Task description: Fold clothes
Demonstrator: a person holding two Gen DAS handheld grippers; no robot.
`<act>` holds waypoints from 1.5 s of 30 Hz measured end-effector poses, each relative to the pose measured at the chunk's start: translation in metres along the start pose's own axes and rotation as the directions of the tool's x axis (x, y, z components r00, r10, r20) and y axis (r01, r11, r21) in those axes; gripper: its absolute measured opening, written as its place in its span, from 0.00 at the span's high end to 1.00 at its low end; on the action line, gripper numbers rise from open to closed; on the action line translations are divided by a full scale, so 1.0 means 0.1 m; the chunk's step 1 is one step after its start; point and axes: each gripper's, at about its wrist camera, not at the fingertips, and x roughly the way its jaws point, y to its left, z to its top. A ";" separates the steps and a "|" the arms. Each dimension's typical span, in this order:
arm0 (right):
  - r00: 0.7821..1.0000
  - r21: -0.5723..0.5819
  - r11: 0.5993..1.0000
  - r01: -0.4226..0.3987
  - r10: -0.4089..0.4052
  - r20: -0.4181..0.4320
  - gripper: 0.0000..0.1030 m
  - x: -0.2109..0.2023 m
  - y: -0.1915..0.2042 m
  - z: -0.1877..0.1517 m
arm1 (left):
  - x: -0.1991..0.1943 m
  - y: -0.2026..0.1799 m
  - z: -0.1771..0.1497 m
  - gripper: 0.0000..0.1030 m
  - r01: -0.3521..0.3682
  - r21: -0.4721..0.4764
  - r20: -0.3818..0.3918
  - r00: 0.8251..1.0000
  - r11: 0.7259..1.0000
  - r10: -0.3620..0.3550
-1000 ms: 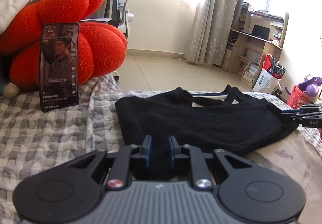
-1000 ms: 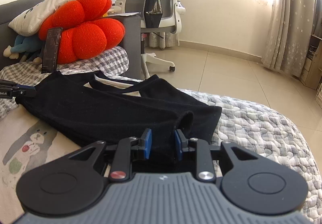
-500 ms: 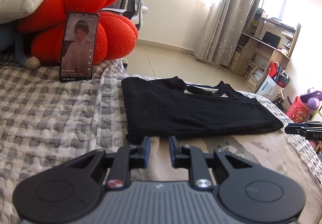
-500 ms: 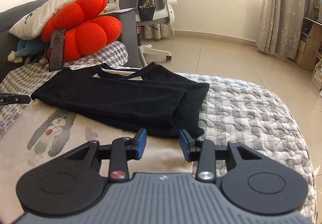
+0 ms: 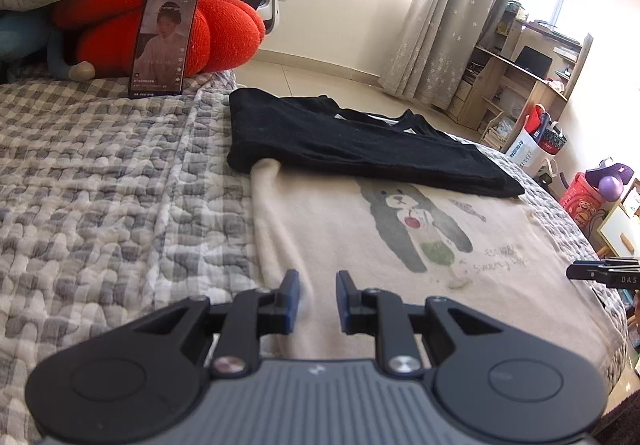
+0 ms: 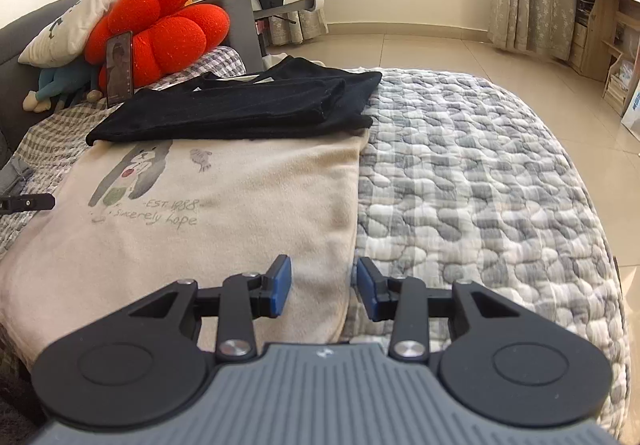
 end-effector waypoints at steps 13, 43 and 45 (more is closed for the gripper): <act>1.000 0.063 0.998 -0.005 0.006 -0.004 0.61 -0.43 -0.06 -0.40 | -0.43 -0.11 -0.38 0.80 0.014 -0.025 -0.027 1.000 1.000 -0.015; 0.863 0.411 0.803 -0.433 0.500 -0.067 0.61 -0.59 -0.76 -0.62 | -0.53 0.37 -0.60 0.79 0.320 -0.314 -0.216 0.893 0.894 -0.395; 0.862 0.410 0.803 -0.432 0.501 -0.073 0.61 -0.60 -0.77 -0.60 | -0.52 0.37 -0.59 0.79 0.323 -0.311 -0.220 0.891 0.894 -0.398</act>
